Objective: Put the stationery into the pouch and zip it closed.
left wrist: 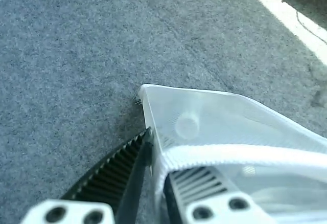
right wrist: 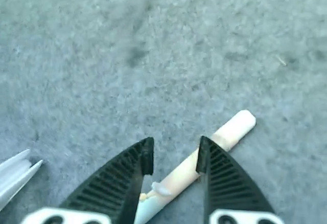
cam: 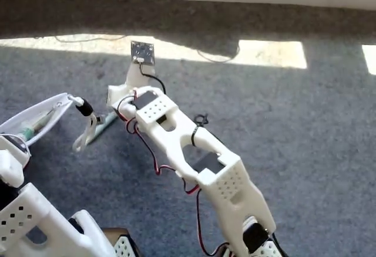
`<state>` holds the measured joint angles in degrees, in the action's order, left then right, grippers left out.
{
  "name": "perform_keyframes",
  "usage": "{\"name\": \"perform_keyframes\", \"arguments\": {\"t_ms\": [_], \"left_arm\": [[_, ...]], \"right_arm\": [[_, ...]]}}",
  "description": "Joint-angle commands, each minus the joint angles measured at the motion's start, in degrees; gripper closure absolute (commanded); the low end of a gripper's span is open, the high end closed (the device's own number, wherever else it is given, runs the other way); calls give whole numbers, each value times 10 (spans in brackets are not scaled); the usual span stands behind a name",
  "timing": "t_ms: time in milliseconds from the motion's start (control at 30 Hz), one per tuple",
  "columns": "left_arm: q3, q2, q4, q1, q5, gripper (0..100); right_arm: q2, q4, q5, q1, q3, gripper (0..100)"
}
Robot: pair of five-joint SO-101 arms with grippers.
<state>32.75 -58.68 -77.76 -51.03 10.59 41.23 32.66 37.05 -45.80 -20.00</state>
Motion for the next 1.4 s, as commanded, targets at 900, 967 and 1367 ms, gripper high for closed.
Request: {"name": "perform_keyframes", "arguments": {"t_ms": [900,967,1367], "left_arm": [[-12,-22,25,15,8,993],[-12,-22,25,15,8,993],[-12,-22,25,15,8,993]], "right_arm": [[196,389,4,32,-472,852],[204,388,4,32,-473,852],[223,389,5,32,-472,854]]}}
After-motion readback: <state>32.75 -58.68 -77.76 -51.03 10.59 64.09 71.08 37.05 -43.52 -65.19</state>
